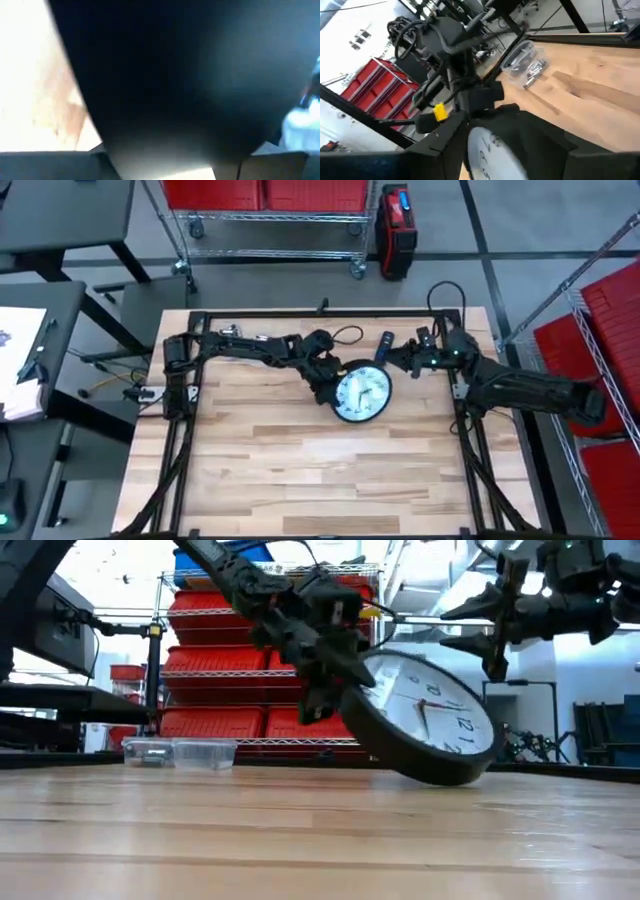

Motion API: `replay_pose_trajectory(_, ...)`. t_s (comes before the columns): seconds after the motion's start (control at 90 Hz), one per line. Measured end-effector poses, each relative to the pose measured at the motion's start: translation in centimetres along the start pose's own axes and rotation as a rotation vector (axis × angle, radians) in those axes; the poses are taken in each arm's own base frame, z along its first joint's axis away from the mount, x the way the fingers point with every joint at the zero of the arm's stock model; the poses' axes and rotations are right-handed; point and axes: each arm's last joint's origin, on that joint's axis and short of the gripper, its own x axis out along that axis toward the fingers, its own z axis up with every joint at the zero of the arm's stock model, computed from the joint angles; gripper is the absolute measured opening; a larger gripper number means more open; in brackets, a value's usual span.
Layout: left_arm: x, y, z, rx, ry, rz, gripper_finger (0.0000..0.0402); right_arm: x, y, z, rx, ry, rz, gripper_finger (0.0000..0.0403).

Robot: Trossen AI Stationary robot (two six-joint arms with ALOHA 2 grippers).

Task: Insert battery
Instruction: Insert the brown battery into the wall clock

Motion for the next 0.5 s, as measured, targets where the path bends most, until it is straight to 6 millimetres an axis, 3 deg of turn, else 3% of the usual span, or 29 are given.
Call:
replay_pose_trajectory(0.2,0.5,1.5,-2.5,-0.208,-0.113,-0.04,0.0139,0.0,-0.1,-0.2,0.023,0.027,0.003,0.0171)
replay_pose_trajectory(0.367,1.0,1.9,-4.9,-0.346,-0.191,-0.057,0.0139,0.0,-0.1,-0.4,0.027,0.041,0.001,0.0171)
replay_pose_trajectory(0.5,1.3,1.8,-5.7,-0.442,-0.251,-0.002,0.014,0.0,-0.2,-0.5,0.036,0.054,-0.01,0.0171)
